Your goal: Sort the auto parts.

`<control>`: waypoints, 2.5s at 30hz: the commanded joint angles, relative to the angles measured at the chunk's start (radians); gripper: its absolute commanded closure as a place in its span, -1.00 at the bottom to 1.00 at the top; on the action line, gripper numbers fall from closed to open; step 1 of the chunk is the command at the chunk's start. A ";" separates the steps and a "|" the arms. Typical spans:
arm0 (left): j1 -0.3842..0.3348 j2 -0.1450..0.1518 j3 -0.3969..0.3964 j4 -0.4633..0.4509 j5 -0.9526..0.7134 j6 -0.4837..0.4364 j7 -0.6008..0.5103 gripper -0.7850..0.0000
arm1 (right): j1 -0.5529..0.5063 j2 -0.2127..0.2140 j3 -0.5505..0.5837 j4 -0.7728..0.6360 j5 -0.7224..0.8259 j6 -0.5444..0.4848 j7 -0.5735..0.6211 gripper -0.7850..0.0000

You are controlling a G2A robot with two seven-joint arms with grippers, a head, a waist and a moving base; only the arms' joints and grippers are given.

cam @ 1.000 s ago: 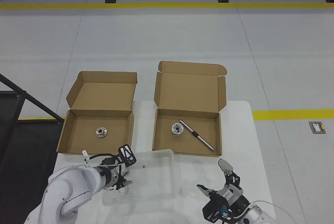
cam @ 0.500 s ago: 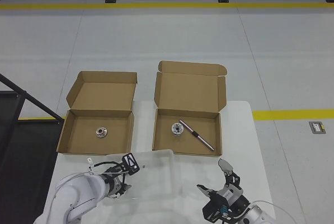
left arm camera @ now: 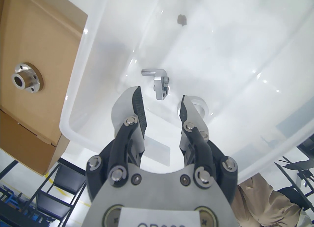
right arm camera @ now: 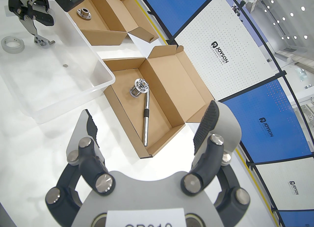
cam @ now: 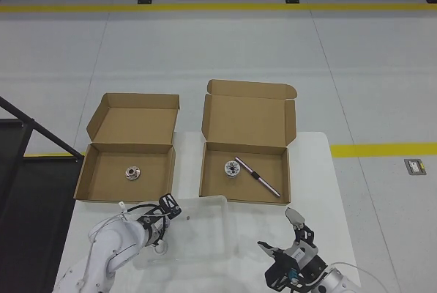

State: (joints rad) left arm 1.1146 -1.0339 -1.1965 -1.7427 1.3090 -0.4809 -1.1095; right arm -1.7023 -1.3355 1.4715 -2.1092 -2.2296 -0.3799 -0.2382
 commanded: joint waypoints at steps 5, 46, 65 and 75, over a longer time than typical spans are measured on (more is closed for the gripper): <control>-0.025 -0.009 0.041 0.054 0.042 0.047 0.024 0.04 | 0.000 0.000 0.000 0.000 0.000 0.000 0.000 -1.00; 0.021 -0.003 -0.068 -0.033 -0.108 0.008 -0.020 1.00 | 0.000 0.000 0.000 0.000 0.000 0.000 0.000 -1.00; 0.179 0.045 -0.454 -0.176 -0.453 -0.073 0.161 1.00 | 0.000 0.000 0.000 0.000 0.000 0.000 0.000 -1.00; 0.161 0.046 -0.485 -0.122 -0.511 -0.019 0.194 1.00 | 0.000 0.000 0.000 0.000 0.000 0.000 0.000 -1.00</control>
State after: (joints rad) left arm 1.2757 -0.9877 -1.6818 -1.8643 0.7980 -0.4998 -0.9155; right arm -1.7023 -1.3355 1.4715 -2.1092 -2.2296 -0.3799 -0.2382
